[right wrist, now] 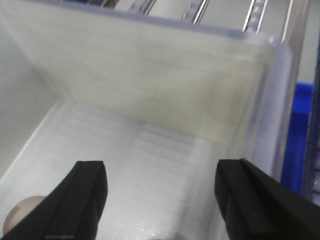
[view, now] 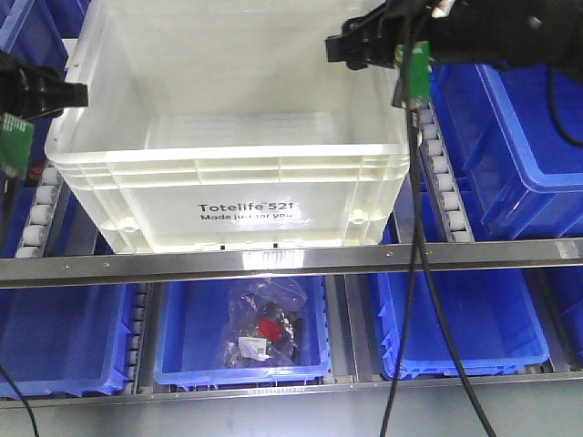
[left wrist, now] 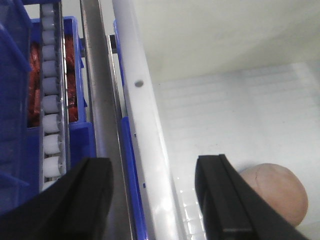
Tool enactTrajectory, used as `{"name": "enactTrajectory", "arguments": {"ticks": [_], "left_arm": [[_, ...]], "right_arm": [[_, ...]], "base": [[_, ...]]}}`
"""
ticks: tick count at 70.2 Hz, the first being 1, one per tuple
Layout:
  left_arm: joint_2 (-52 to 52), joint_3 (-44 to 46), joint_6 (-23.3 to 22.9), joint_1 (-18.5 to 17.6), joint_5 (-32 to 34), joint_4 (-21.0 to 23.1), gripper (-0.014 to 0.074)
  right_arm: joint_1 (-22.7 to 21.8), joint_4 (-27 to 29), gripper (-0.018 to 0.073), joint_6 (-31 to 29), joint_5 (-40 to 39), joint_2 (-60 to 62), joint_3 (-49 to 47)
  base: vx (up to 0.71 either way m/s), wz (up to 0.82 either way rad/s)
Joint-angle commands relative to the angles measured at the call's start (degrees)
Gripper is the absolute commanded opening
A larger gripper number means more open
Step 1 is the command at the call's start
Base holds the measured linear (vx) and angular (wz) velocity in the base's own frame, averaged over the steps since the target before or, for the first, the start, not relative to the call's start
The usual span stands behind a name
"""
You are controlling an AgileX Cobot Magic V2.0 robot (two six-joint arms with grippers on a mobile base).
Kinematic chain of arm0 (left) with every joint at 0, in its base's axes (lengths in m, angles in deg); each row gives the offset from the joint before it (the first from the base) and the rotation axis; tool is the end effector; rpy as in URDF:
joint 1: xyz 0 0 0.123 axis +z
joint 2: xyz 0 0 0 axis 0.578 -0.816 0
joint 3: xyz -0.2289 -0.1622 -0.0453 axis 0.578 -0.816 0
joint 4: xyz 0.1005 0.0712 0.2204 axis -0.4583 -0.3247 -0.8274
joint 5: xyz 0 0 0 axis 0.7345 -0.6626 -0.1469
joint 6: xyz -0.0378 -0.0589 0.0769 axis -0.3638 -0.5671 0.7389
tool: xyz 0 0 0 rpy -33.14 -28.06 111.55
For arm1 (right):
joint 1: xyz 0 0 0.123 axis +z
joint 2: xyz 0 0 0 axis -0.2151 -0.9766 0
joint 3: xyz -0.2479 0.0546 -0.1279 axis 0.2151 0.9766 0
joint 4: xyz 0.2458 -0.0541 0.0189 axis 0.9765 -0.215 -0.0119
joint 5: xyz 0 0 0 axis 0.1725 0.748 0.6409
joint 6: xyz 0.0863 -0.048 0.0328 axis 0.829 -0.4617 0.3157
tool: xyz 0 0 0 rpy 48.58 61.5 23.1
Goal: Place moving items into box and shelve
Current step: 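Open both grippers and release the tote rims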
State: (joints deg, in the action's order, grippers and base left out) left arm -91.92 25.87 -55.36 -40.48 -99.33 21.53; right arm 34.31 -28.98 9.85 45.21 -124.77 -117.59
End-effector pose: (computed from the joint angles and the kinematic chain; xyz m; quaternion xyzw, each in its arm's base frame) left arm 0.2994 -0.0319 0.3229 0.0286 0.8844 -0.0528 0.4628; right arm 0.3536 0.1494 0.3436 -0.1806 0.8357 0.1245 0.5036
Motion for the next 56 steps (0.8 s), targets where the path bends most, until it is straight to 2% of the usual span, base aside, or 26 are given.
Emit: {"name": "enactTrajectory", "arguments": {"ticks": [1, 14, 24, 34, 48, 53, 56], "left_arm": [[5.0, -1.9, -0.1, -0.4, 7.0, 0.2, 0.0483], [15.6, -15.7, -0.1, -0.4, 12.6, 0.2, 0.0483], [25.5, -25.6, -0.1, -0.4, 14.2, 0.2, 0.0483], [38.4, -33.4, -0.3, -0.4, 12.4, 0.4, 0.0483], [54.4, -37.4, -0.6, -0.4, 3.6, 0.4, 0.0483], [56.6, -39.4, -0.6, -0.4, 4.9, 0.3, 0.0483], [56.8, -40.9, -0.6, -0.4, 8.4, 0.4, 0.0483]], "right_arm": [[-0.1, -0.1, 0.0501, -1.8, -9.7, 7.4, 4.4], [-0.1, 0.0, 0.0501, -4.8, -20.0, 20.8, 21.2], [-0.1, 0.0, 0.0501, -6.3, -23.6, 31.9, 34.2], [-0.1, 0.0, 0.0501, -8.0, -24.0, 42.8, 45.3], [-0.1, -0.1, 0.0501, -9.2, -24.2, 54.8, 55.4], [-0.1, -0.1, 0.0501, -9.3, -25.8, 55.5, 58.1], [-0.1, -0.1, 0.0501, -9.3, -28.0, 55.1, 59.5]], "base": [[0.00, 0.00], [0.00, 0.00], [0.00, 0.00], [0.00, 0.00], [0.00, 0.00], [0.00, 0.00], [0.00, 0.00]]}}
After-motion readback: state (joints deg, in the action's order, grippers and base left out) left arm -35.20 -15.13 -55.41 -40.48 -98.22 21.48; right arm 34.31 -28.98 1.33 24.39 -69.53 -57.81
